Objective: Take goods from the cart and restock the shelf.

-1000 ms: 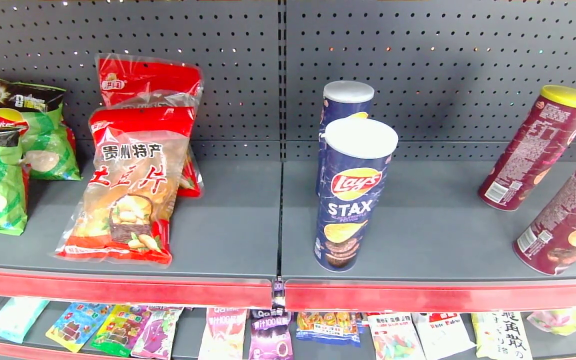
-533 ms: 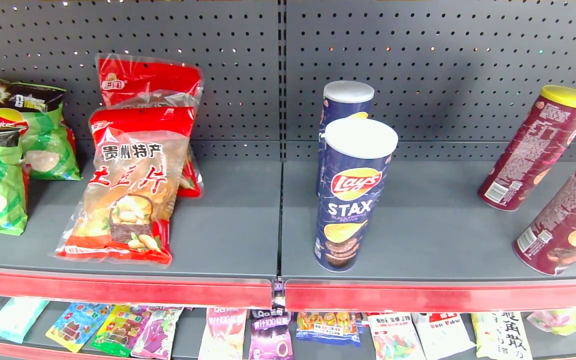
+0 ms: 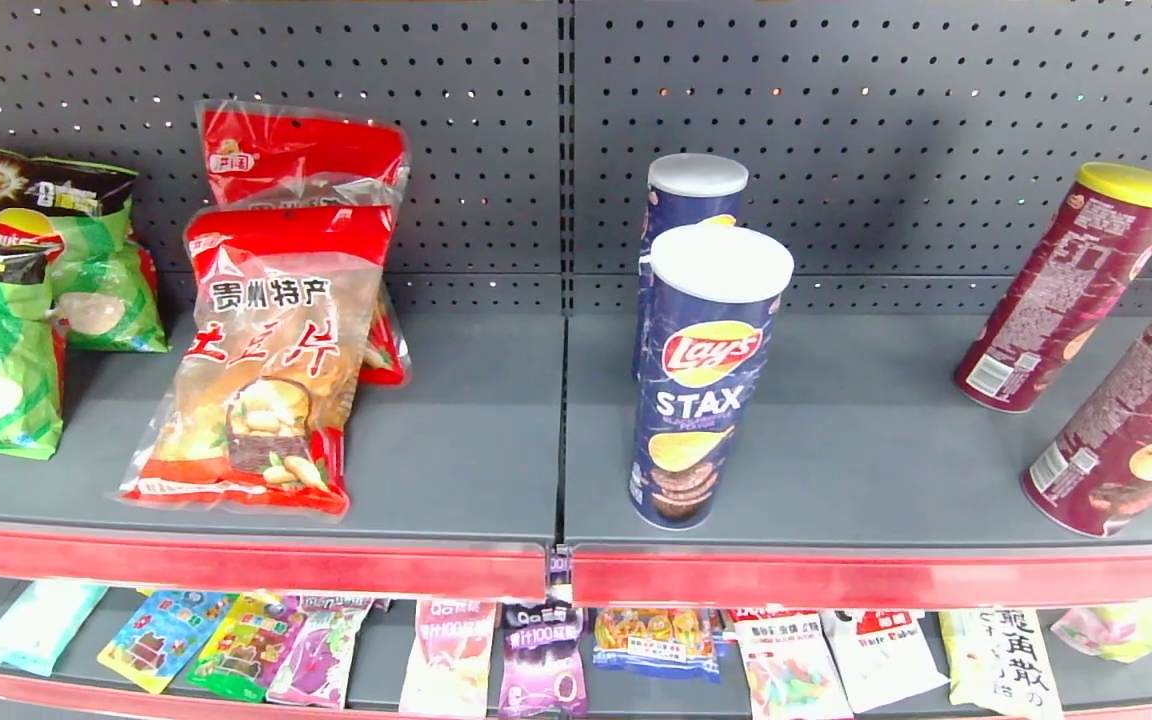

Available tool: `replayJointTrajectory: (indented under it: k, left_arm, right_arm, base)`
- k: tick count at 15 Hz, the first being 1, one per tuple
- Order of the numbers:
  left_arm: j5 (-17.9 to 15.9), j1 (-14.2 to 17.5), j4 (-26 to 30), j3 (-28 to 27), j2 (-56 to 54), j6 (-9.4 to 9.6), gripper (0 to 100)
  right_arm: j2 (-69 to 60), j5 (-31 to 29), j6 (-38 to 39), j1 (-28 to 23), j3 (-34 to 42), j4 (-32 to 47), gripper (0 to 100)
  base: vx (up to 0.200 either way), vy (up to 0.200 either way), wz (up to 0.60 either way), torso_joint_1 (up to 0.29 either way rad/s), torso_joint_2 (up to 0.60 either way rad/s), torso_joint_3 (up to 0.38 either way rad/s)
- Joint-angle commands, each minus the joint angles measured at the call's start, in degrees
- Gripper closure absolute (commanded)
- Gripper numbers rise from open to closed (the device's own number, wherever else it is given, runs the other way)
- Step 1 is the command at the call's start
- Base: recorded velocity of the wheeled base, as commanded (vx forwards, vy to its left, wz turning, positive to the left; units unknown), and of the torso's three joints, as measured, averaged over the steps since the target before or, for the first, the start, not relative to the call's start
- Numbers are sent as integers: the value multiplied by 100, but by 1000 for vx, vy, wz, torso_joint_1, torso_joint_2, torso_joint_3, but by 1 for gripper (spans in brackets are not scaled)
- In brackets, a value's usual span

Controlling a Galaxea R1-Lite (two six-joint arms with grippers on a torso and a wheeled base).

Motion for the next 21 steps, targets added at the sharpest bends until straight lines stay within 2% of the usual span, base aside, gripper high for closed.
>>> replayJointTrajectory:
  k: [1, 6, 21]
  left_arm:
    - [4, 1, -2, 1, 11, -1, 0]
    - [4, 1, -2, 1, 11, -1, 0]
    - [4, 1, -2, 1, 11, -9, 0]
  right_arm:
    - [-29, 3, 9, 0, 0, -2, 0]
    - [-29, 3, -9, 0, 0, -2, 0]
    - [-29, 21, -9, 0, 0, -2, 0]
  base:
    - [-200, 0, 0, -2, -2, -2]
    - [0, 0, 0, 0, 0, 0]
    - [0, -200, 0, 4, 2, 3]
